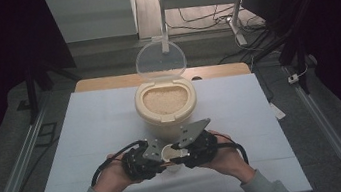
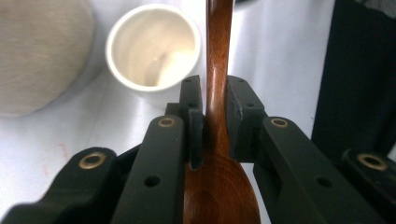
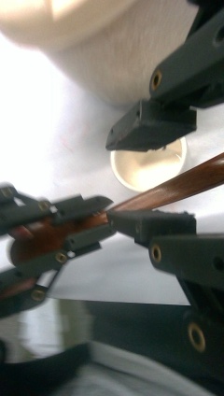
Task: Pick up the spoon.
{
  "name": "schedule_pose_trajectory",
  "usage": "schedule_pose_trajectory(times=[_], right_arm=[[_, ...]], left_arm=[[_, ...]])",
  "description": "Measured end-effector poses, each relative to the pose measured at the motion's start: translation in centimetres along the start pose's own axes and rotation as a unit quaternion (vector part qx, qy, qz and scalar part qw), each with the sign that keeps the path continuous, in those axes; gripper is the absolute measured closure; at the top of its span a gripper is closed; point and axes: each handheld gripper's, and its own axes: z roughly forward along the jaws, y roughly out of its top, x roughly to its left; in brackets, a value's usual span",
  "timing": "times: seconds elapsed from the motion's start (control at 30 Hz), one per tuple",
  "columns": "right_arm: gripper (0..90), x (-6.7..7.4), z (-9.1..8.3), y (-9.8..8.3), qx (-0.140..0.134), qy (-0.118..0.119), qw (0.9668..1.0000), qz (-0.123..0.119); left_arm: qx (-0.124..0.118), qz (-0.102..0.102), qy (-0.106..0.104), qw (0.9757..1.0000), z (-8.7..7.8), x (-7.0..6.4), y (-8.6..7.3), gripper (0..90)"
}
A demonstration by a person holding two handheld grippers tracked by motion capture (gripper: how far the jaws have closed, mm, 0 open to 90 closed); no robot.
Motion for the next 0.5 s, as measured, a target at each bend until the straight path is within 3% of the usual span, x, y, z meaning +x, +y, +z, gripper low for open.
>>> schedule_pose_trajectory(times=[0.13, 0.17, 0.23, 0.27, 0.33, 0.5], right_arm=[[53.7, -0.6, -1.6, -0.7, -0.045, -0.034, 0.9974, 0.046], [53.7, -0.6, -1.6, -0.7, -0.045, -0.034, 0.9974, 0.046], [49.1, -0.8, -2.7, -1.6, -0.068, -0.062, 0.9929, 0.076], [49.1, -0.8, -2.7, -1.6, -0.068, -0.062, 0.9929, 0.076], [47.6, -1.0, -3.2, -2.2, -0.078, -0.084, 0.9890, 0.094], [41.9, -1.5, -4.1, -3.5, -0.112, -0.101, 0.9781, 0.143]], left_arm=[[-0.016, -0.011, 0.018, 0.9996, -0.4, 0.3, -0.3, 77.2], [-0.020, -0.014, 0.022, 0.9995, -0.5, 0.3, -0.4, 77.2], [-0.029, -0.019, 0.029, 0.9990, -0.6, 0.4, -0.4, 77.2], [-0.032, -0.021, 0.034, 0.9987, -0.7, 0.5, -0.5, 77.2], [-0.040, -0.026, 0.042, 0.9980, -0.8, 0.6, -0.5, 77.2], [-0.060, -0.034, 0.060, 0.9958, -1.1, 0.7, -0.7, 77.3]])
